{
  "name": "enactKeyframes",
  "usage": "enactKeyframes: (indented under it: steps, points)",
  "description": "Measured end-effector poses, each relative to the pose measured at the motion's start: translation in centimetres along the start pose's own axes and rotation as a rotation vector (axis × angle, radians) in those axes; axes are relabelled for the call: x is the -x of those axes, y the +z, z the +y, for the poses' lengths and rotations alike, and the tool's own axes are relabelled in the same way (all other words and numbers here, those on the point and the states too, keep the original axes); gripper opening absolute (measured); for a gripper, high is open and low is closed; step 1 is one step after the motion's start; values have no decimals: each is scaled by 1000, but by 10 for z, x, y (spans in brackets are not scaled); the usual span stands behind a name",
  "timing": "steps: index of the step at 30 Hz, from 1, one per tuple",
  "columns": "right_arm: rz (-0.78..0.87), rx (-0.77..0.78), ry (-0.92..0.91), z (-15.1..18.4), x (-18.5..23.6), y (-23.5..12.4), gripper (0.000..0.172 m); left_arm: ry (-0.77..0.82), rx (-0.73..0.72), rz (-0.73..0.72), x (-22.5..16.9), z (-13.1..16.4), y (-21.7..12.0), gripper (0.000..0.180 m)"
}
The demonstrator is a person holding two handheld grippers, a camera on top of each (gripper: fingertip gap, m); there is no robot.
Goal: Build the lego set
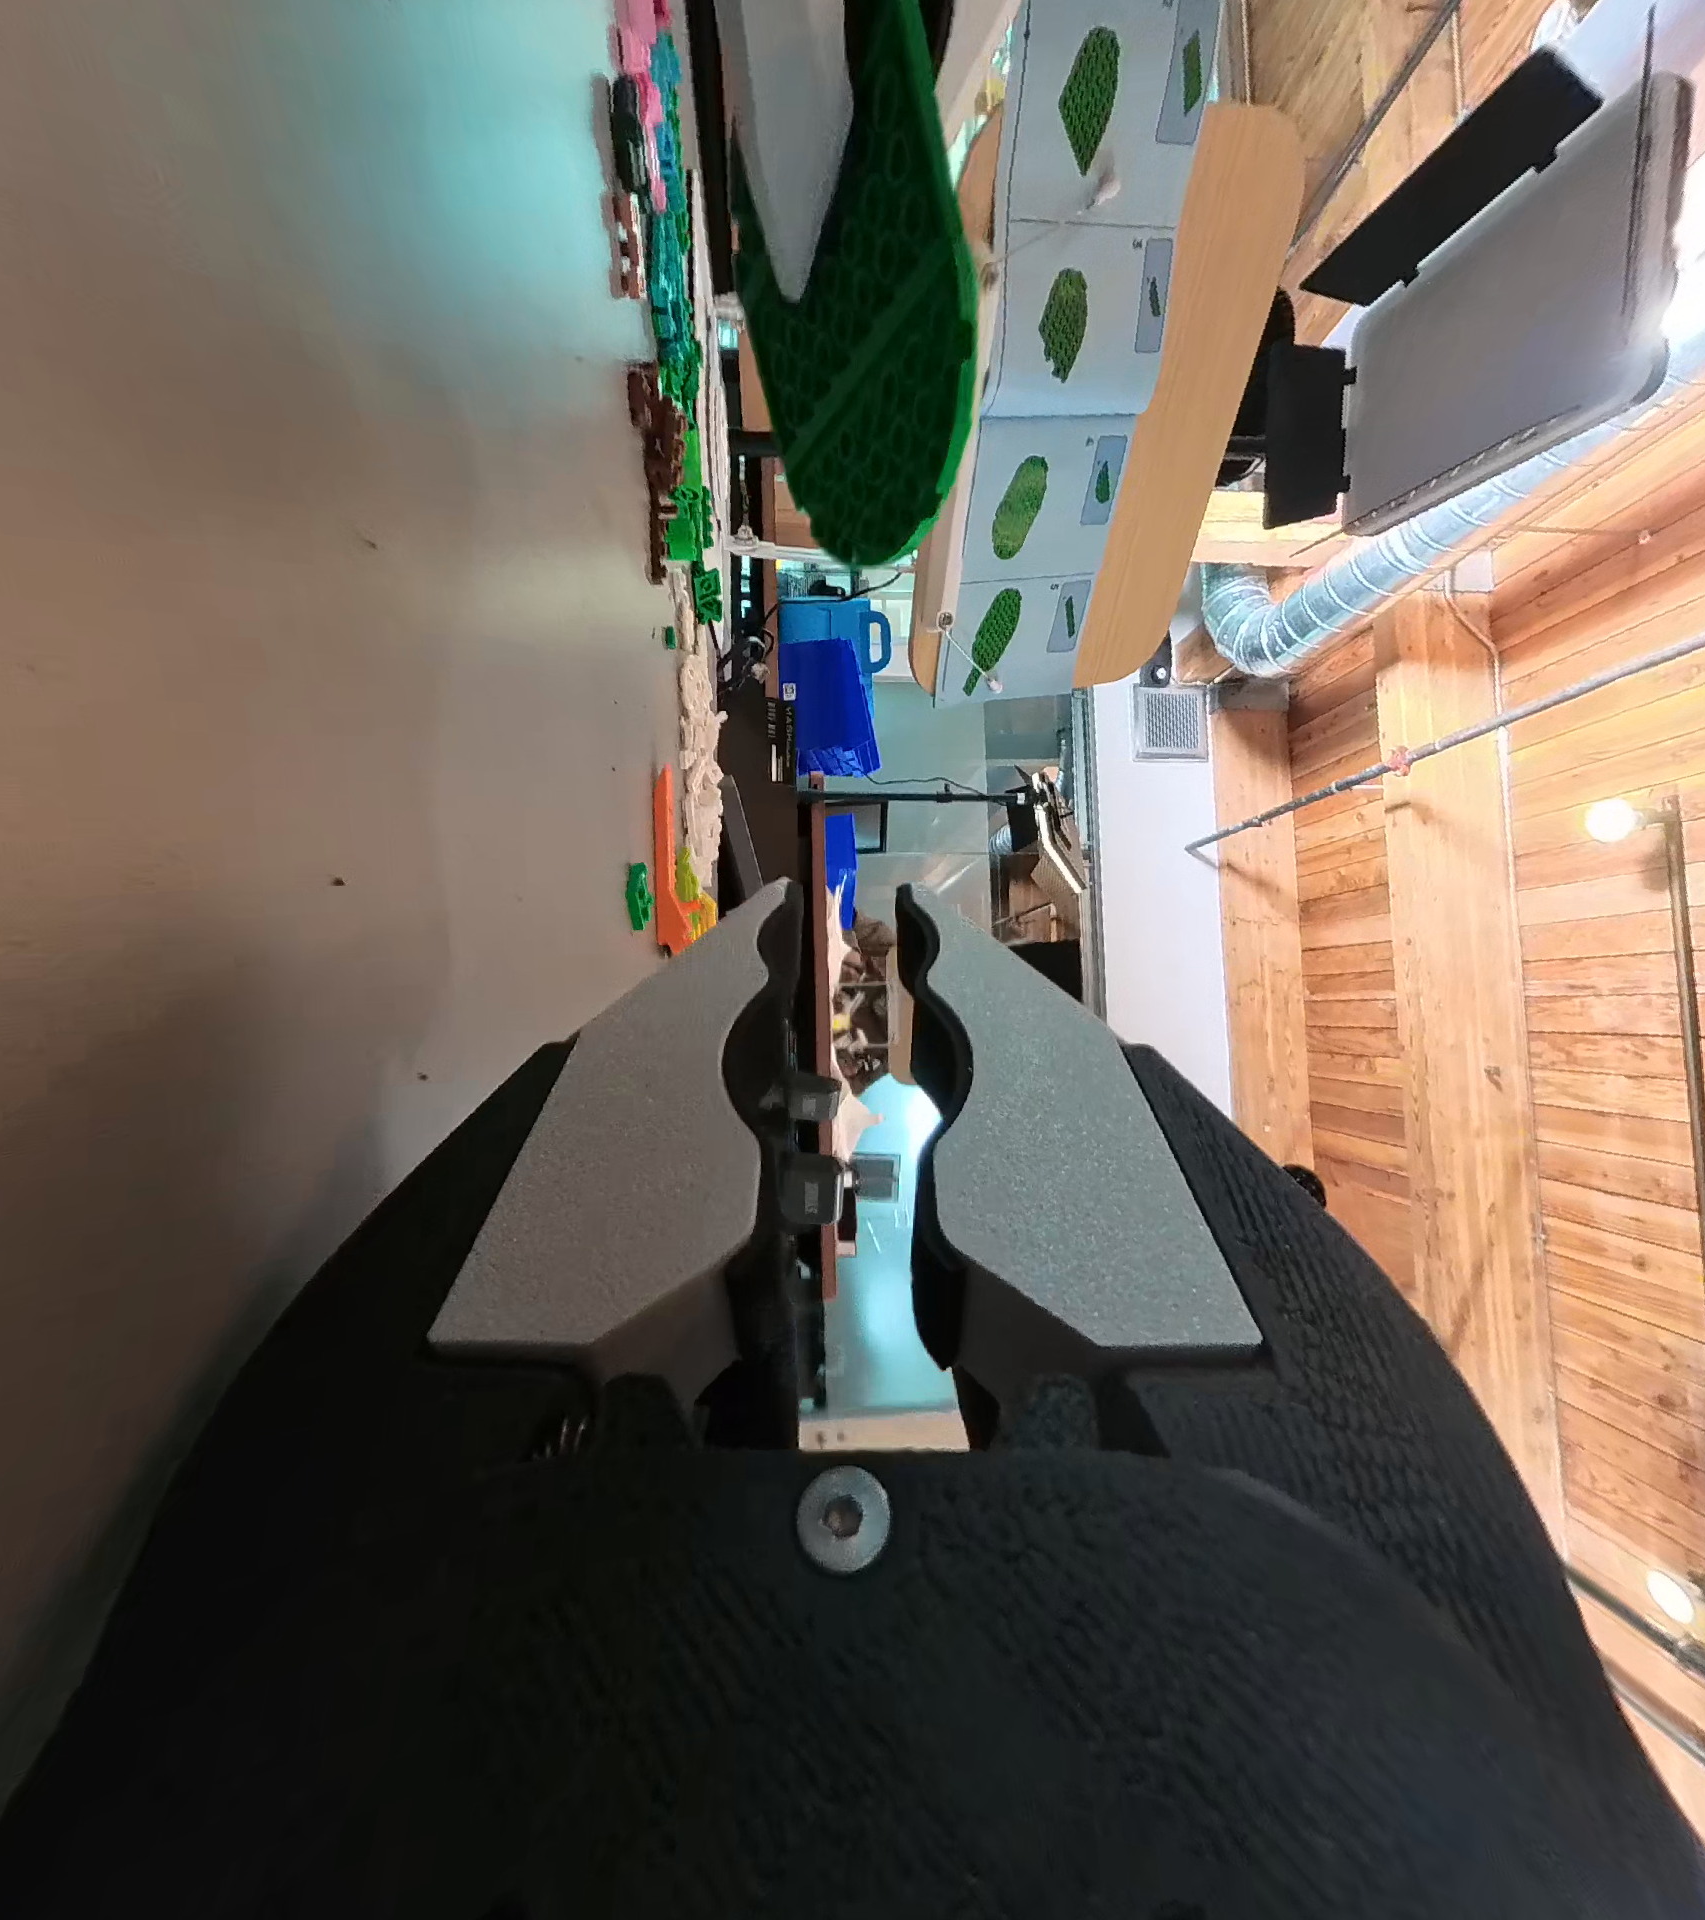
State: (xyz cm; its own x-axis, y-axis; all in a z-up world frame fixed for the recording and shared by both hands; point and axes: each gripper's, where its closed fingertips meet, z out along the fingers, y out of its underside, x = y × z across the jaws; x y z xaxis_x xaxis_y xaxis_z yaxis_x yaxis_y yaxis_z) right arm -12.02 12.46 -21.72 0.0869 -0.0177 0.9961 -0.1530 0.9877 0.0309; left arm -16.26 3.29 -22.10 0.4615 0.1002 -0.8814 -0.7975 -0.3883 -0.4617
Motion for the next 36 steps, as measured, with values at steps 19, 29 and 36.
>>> enactKeyframes:
  steps: [19, 29, 36]
  points:
    - [-20, -181, 21, -79, 4, 24, 23, 168, -16, 47, -22, -13, 7, 6]
    - [36, -168, 58, -72, -8, 20, 7, 158, -56, -90, -1, -20, 2, 32]
    - [44, -175, 55, -71, -9, 17, 8, 254, -76, -157, 5, -24, -2, 15]
